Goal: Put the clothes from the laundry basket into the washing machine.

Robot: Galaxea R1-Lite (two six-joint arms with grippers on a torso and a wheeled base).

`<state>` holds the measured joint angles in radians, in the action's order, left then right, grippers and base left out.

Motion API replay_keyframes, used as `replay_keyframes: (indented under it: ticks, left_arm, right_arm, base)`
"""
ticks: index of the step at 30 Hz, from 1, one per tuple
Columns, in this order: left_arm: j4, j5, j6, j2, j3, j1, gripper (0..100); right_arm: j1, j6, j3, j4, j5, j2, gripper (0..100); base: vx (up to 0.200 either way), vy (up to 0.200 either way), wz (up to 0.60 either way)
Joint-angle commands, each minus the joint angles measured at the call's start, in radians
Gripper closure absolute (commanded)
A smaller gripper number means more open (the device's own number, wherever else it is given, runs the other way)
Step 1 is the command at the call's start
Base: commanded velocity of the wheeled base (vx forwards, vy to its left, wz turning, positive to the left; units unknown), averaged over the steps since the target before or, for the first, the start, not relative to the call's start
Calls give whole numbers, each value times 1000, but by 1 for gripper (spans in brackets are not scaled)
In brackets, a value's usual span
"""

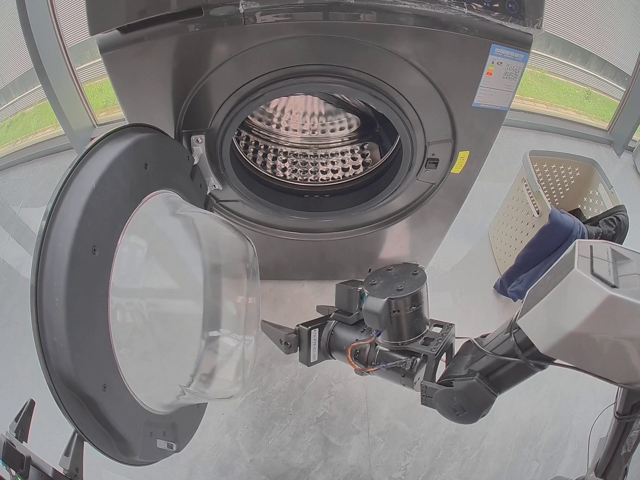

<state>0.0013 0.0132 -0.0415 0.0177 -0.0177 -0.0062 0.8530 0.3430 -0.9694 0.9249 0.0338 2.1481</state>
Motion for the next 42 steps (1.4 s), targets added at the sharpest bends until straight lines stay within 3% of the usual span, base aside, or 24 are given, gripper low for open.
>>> replay_keyframes:
  ticks: [1, 7, 11, 17, 27, 35, 42]
  left_arm:
    - [0, 1, 0, -15, 18, 0, 0]
    - [0, 1, 2, -15, 18, 0, 0]
    - [0, 1, 0, -15, 18, 0, 0]
    - [0, 1, 0, -15, 18, 0, 0]
    - [0, 1, 0, -15, 18, 0, 0]
    - [0, 1, 2, -15, 18, 0, 0]
    - [0, 1, 0, -15, 18, 0, 0]
  right_arm:
    - [-5, -1, -11, 0, 0, 10, 0]
    - [14, -2, -78, -5, 0, 55, 0]
    - [61, 2, -173, 0, 1, 124, 0]
    - [92, 27, -333, 5, 63, 207, 0]
    - [51, 42, -316, 15, 66, 184, 0]
    - [113, 34, -356, 6, 52, 236, 0]
    - [144, 33, -591, -41, 69, 397, 0]
  base:
    - [-200, 0, 0]
    - [0, 0, 0]
    - [0, 0, 0]
    - [0, 0, 0]
    - [0, 0, 0]
    - [0, 0, 0]
    - [0, 0, 0]
